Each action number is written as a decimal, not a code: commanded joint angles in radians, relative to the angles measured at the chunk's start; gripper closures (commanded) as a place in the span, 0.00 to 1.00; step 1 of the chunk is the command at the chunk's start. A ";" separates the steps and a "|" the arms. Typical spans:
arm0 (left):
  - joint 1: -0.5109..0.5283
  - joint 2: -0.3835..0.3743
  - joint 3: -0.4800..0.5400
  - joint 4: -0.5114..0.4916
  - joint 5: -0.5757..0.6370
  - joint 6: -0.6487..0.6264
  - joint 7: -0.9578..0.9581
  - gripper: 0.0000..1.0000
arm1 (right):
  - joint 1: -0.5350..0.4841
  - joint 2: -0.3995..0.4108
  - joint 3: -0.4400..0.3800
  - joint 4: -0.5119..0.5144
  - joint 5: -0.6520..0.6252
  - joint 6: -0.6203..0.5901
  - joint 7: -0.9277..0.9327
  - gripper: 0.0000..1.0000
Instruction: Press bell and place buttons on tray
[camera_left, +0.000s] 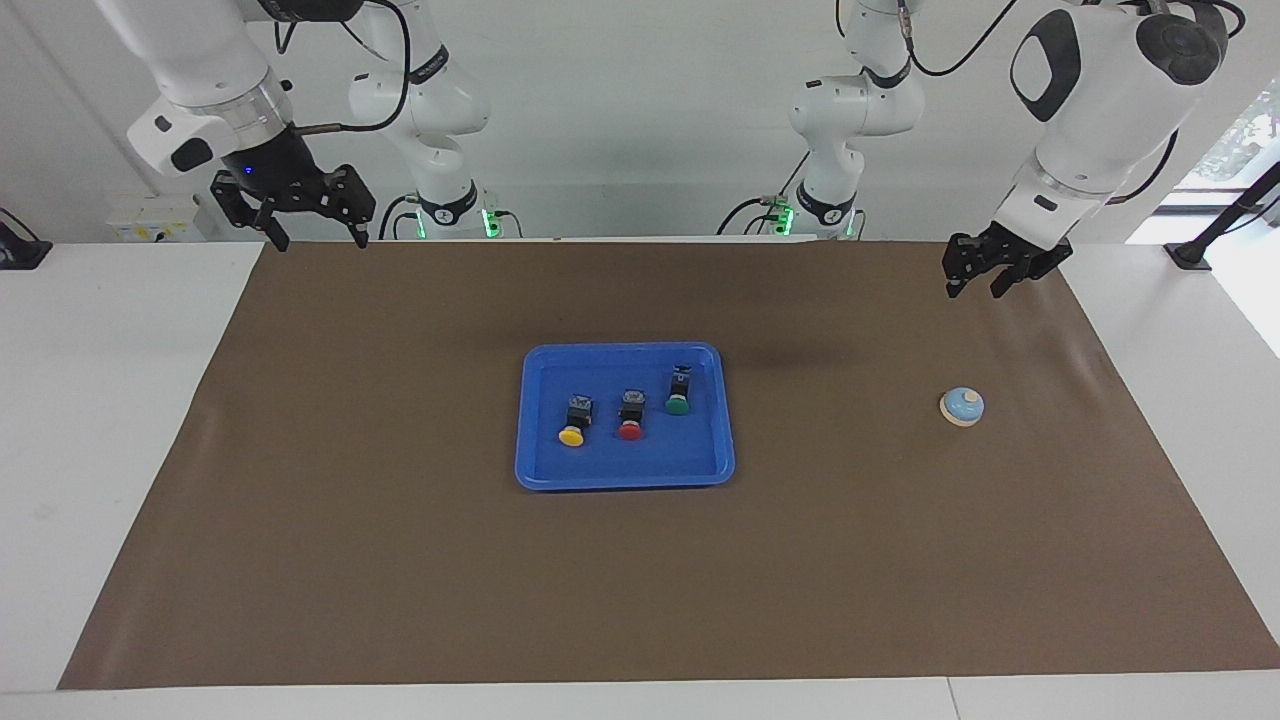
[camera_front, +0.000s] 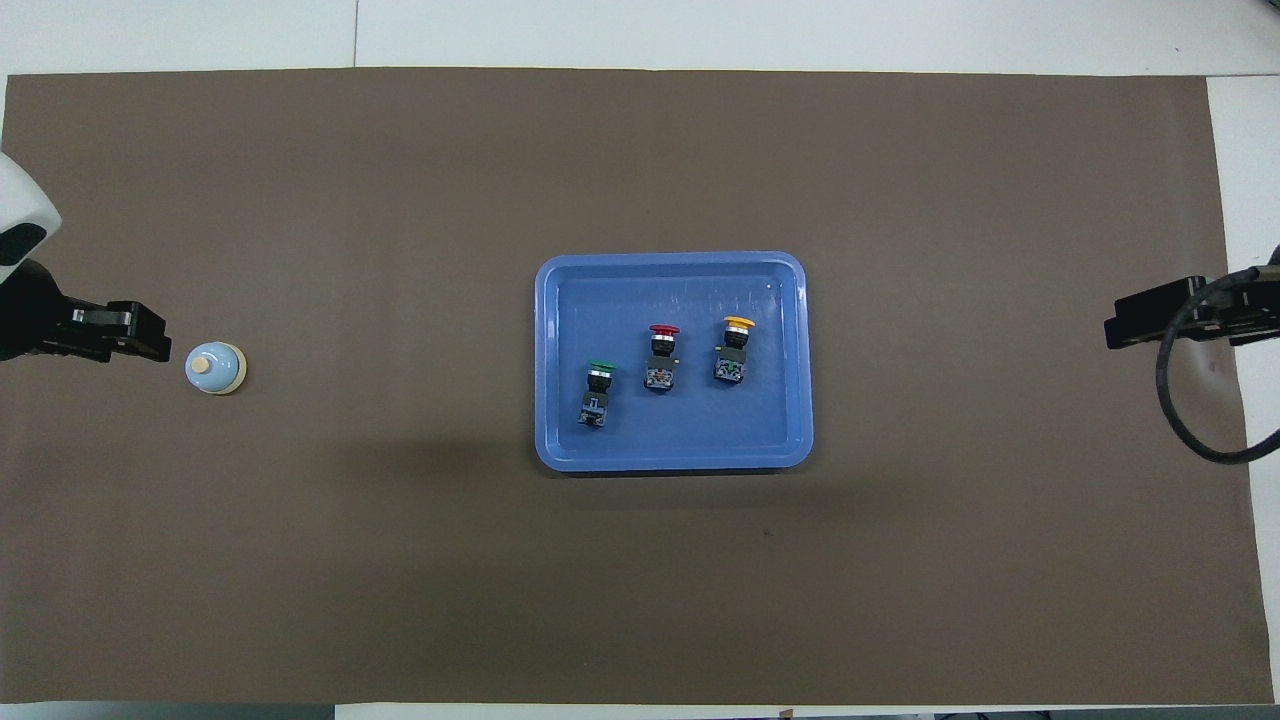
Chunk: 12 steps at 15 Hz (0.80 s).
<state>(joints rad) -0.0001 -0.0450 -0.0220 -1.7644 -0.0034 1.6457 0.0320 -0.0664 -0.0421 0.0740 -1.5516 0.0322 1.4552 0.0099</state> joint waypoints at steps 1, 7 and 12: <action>0.043 -0.020 0.001 -0.125 0.011 0.129 -0.006 1.00 | -0.007 -0.010 0.004 -0.010 0.017 -0.009 0.007 0.00; 0.130 0.040 0.001 -0.325 0.011 0.391 0.040 1.00 | -0.009 -0.010 0.004 -0.010 0.017 -0.009 0.007 0.00; 0.147 0.109 0.001 -0.352 0.013 0.523 0.052 1.00 | -0.009 -0.010 0.004 -0.010 0.017 -0.009 0.007 0.00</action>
<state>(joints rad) 0.1283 0.0620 -0.0155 -2.0873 -0.0032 2.1089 0.0679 -0.0664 -0.0421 0.0740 -1.5516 0.0322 1.4552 0.0099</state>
